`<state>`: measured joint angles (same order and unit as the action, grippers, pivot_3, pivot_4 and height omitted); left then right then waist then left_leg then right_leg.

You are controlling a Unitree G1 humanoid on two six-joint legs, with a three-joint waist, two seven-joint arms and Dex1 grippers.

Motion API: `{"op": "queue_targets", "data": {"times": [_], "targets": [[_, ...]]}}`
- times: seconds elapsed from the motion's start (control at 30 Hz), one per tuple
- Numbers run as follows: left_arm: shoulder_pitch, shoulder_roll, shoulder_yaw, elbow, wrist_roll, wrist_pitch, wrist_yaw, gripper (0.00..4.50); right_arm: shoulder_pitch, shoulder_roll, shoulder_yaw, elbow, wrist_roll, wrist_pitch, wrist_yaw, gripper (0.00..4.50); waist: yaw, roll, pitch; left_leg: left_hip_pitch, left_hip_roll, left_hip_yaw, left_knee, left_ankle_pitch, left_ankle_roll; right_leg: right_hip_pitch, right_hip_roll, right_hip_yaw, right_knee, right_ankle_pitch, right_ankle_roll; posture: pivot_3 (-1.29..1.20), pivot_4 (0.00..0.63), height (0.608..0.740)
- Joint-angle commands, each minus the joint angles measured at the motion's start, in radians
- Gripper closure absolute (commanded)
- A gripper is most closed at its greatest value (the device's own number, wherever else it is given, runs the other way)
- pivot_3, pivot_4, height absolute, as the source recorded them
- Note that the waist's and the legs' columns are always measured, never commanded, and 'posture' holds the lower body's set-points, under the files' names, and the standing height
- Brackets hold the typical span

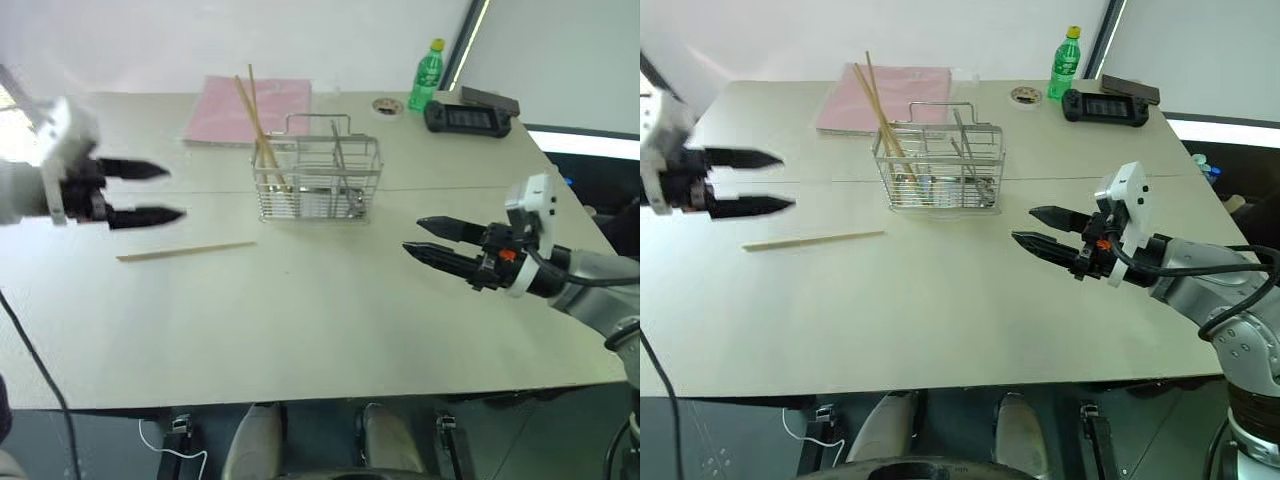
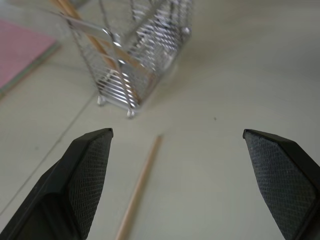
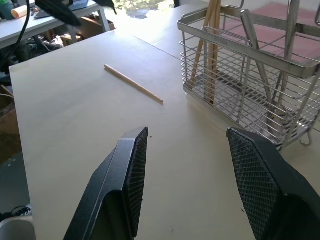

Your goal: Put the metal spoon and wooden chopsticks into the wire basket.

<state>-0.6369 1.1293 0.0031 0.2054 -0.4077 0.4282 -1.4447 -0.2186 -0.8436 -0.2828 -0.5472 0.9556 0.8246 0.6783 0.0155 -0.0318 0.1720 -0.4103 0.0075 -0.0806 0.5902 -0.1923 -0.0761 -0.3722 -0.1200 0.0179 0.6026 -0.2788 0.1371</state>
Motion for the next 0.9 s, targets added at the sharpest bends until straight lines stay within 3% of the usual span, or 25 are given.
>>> {"op": "queue_targets", "data": {"times": [0.03,0.2,0.37,0.6,0.77,0.87,0.9], "targets": [[-0.029,-0.019,-0.115,0.119,0.179,-0.253,-0.059,0.10,-0.019,-0.002,-0.022,-0.008,0.016,-0.004,-0.004,1.92,-0.002,0.001,0.000,-0.001,0.001,0.001,0.000,0.000,0.000,0.000,0.001,0.000,-0.003,0.002,-0.003,0.00,0.150,0.721],[-0.181,-0.154,-0.230,0.379,0.345,-0.476,-0.056,0.10,-0.014,-0.003,-0.035,-0.016,0.027,0.004,-0.015,1.92,-0.002,0.001,0.000,-0.016,0.002,0.004,0.002,0.002,0.004,-0.008,0.003,0.000,-0.003,0.004,-0.004,0.00,0.150,0.721],[-0.308,-0.287,-0.296,0.619,0.457,-0.637,-0.035,0.10,0.005,0.000,-0.050,-0.036,0.041,0.013,-0.038,1.92,-0.004,0.000,-0.001,-0.015,0.002,0.004,0.003,0.002,0.004,-0.010,0.004,0.000,0.005,0.006,0.002,0.00,0.150,0.721],[-0.366,-0.355,-0.384,0.831,0.608,-0.772,-0.041,0.10,0.036,0.001,-0.077,-0.060,0.069,0.018,-0.078,1.92,-0.023,-0.001,-0.001,-0.011,0.006,0.004,0.004,0.002,0.004,-0.010,0.007,0.000,0.011,0.005,0.004,0.00,0.150,0.721],[-0.387,-0.376,-0.412,0.924,0.669,-0.758,-0.020,0.10,0.050,0.000,-0.091,-0.065,0.082,0.014,-0.096,1.92,-0.028,0.001,-0.003,-0.007,0.007,0.004,0.003,0.002,0.005,-0.007,0.007,0.000,0.011,0.005,0.004,0.00,0.150,0.721],[-0.397,-0.388,-0.395,0.941,0.656,-0.732,-0.066,0.92,0.052,0.000,-0.092,-0.064,0.085,0.011,-0.100,1.92,-0.029,0.002,-0.004,0.000,0.007,0.004,0.002,0.001,0.005,-0.001,0.007,0.000,0.011,0.002,0.003,0.00,0.150,0.721],[-0.398,-0.388,-0.392,0.940,0.653,-0.729,-0.081,1.38,0.048,0.000,-0.092,-0.061,0.086,0.011,-0.101,1.92,-0.028,0.003,-0.004,0.001,0.007,0.004,0.002,0.001,0.006,0.000,0.007,0.000,0.011,0.001,0.003,0.00,0.150,0.721]]}}
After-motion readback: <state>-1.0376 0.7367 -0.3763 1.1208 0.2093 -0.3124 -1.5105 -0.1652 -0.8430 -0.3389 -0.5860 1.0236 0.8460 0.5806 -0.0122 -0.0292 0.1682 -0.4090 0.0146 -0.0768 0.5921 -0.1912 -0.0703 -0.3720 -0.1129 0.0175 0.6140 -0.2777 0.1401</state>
